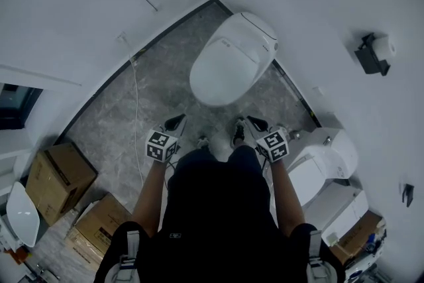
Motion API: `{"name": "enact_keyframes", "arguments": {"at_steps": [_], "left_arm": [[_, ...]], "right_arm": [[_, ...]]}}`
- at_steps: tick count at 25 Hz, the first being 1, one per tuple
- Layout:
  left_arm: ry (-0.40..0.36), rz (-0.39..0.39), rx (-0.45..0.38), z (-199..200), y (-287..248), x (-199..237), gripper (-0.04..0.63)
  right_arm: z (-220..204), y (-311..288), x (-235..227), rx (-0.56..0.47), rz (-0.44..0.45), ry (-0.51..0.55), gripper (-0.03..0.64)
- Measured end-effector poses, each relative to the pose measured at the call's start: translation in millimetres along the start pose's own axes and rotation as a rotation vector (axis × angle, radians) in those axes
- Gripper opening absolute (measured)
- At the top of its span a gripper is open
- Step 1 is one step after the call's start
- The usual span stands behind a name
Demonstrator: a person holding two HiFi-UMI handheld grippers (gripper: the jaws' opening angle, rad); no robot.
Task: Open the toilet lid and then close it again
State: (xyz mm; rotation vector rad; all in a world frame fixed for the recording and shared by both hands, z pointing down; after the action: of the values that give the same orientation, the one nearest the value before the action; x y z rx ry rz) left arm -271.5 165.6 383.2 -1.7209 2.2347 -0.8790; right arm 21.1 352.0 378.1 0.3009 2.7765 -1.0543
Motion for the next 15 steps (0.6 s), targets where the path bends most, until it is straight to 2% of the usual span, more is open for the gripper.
{"name": "enact_keyframes", "arguments": {"at_steps": [6, 15], "left_arm": [[0.047, 0.074, -0.003, 13.7, -18.8, -3.0, 0.012], [0.181, 0.208, -0.052, 32.7, -45.5, -13.0, 0.012]], "right_arm": [[13.2, -18.4, -38.5, 0.045, 0.087, 0.039, 0.004], [49.8, -52.8, -108.2, 0.106, 0.225, 0.108, 0.005]]}}
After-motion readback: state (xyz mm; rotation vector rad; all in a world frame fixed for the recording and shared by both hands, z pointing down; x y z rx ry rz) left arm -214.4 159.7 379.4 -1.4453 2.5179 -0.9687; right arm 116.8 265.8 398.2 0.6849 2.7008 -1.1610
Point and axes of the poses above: the fingertips, and each gripper's own axes: y backward along the fingers, x to its left, z out of its top, the point moved 10 cm from there along y, backward along the fingers, and after that the axes turned 5 degrees about -y, right-handed, at the moved point
